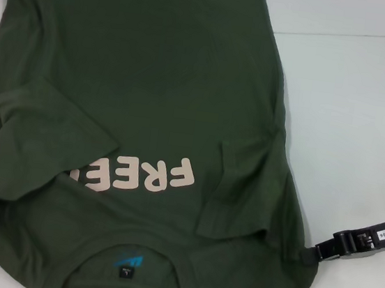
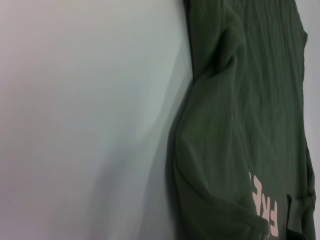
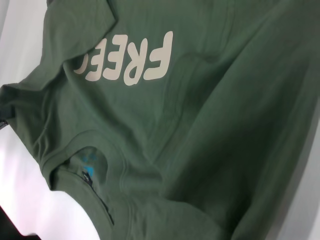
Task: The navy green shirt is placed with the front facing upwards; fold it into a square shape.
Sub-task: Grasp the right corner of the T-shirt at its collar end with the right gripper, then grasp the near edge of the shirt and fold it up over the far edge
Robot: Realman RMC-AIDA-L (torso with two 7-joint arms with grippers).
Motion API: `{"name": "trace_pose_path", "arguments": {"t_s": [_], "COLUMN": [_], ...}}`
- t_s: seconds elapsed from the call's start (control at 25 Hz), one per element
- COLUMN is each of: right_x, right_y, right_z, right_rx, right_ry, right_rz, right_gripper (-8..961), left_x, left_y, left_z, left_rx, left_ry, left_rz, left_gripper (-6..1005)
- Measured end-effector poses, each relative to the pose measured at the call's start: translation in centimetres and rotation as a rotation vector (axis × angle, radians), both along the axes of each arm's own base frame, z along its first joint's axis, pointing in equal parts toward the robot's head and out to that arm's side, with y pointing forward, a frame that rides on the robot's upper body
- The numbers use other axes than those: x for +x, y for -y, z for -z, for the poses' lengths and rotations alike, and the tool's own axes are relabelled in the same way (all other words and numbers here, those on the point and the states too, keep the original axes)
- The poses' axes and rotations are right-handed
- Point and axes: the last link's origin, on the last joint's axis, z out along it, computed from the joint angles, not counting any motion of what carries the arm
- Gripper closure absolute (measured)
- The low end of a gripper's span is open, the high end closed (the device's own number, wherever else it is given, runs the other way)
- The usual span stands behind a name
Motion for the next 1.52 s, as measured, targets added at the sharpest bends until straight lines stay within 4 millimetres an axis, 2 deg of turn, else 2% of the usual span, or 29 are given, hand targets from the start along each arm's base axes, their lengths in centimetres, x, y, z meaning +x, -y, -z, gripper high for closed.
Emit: {"name": "trace_pose_path", "arguments": {"t_s": [0.48, 0.8, 1.52], "right_x": [-0.3, -1.7, -3.3], "right_y": [-0.2, -0.6, 1.7], "right_z": [-0.4, -1.2, -2.7], "right_rx": [0.009, 0.006, -0.062], "right_ry": [-0.006, -0.038, -0.076], "right_rz": [-0.012, -0.059, -0.131], "right_gripper": [940, 937, 932], "left_x": [0.4, 1.3, 2.1], "left_y": [0.1, 0.1, 2.6], "left_z": [-0.1, -0.8, -1.0], "left_rx": [-0.020, -0.033, -0.129], "left_ry": [0.011, 0.044, 0.102], "left_rz": [0.037, 0.106, 0.207], "left_gripper": [975, 974, 974]}}
